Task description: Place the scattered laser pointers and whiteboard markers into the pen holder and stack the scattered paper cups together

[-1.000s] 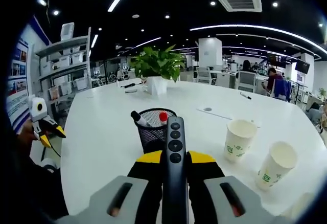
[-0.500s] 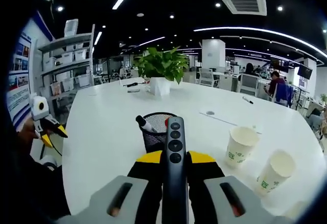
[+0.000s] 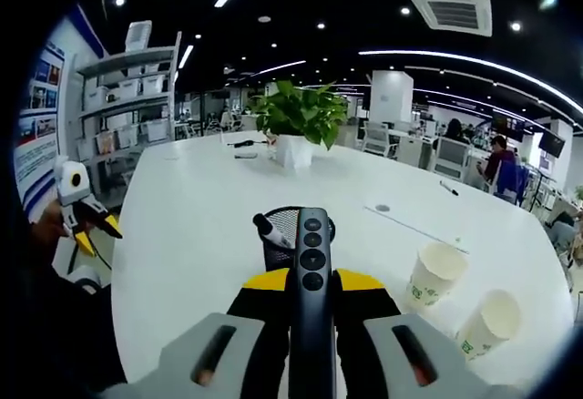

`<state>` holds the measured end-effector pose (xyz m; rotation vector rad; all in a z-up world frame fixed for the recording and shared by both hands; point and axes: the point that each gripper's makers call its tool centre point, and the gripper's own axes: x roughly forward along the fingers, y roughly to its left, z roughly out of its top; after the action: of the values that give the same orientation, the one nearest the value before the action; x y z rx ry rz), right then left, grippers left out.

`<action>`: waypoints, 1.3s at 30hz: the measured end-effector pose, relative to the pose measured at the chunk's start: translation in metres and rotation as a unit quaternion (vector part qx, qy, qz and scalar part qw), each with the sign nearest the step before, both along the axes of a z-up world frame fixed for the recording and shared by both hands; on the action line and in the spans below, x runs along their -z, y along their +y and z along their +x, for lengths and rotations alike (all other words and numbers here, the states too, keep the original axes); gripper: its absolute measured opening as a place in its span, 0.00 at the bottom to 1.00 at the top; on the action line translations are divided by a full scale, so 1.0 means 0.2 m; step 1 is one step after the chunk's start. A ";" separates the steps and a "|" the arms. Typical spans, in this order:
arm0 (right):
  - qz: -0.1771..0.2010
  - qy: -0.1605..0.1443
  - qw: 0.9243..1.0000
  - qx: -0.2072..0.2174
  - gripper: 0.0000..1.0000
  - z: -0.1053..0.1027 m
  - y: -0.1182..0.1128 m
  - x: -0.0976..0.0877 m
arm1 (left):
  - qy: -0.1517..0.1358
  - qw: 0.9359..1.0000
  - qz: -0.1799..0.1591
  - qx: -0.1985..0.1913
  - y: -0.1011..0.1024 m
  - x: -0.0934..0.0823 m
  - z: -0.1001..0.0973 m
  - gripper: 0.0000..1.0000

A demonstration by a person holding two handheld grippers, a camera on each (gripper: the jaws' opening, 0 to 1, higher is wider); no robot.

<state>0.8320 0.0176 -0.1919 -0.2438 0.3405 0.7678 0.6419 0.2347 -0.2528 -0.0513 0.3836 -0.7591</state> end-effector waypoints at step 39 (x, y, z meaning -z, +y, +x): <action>-0.159 0.000 0.986 -0.053 0.20 0.13 0.09 -0.03 | 0.001 1.000 -0.001 0.000 0.00 0.01 0.00 0.42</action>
<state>0.8587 0.0359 -0.1865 -0.5659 0.4518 0.8173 0.6428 0.2349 -0.2541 -0.0546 0.3847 -0.7605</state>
